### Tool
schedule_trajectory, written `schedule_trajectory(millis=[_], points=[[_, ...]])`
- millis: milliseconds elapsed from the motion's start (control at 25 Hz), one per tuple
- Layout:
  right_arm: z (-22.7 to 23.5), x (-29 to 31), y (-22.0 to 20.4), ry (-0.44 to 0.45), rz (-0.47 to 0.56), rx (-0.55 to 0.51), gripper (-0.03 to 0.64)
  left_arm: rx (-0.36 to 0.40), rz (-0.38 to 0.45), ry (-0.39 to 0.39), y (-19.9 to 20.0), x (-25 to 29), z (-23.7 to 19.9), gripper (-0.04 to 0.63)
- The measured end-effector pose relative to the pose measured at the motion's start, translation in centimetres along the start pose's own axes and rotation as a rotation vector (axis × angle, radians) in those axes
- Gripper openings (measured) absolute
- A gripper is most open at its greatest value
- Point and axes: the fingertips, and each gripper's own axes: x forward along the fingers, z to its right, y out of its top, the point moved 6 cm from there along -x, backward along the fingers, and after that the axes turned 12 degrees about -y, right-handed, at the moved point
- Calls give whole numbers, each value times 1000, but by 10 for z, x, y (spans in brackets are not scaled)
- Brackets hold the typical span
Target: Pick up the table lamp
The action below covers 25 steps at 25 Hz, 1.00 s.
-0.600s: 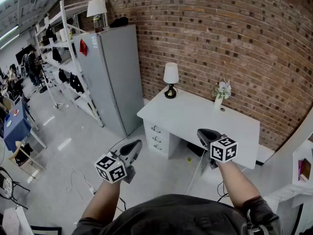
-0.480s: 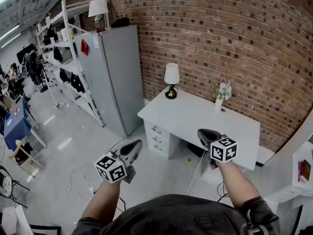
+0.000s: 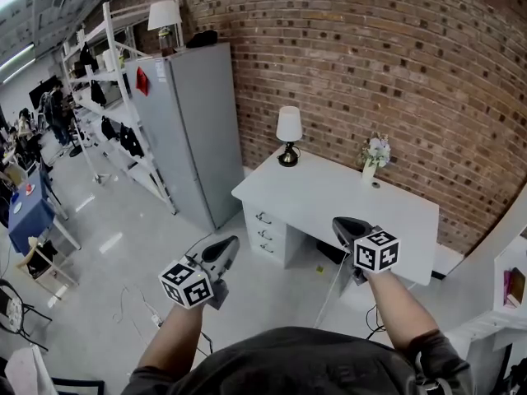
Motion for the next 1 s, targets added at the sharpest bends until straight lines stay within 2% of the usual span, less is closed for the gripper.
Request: schedule_trajectory(millis=[320,800,1000], points=[[24,-6,-3,-5,13,-8,-6,1,-8,6,-6,24,9,5],[112,-22,2,38,21,-44,-6,4,9,61,-20,102,49,5],[135,-12,2,61,25,-38,-6,-6,1,79,-28,123,51,5]])
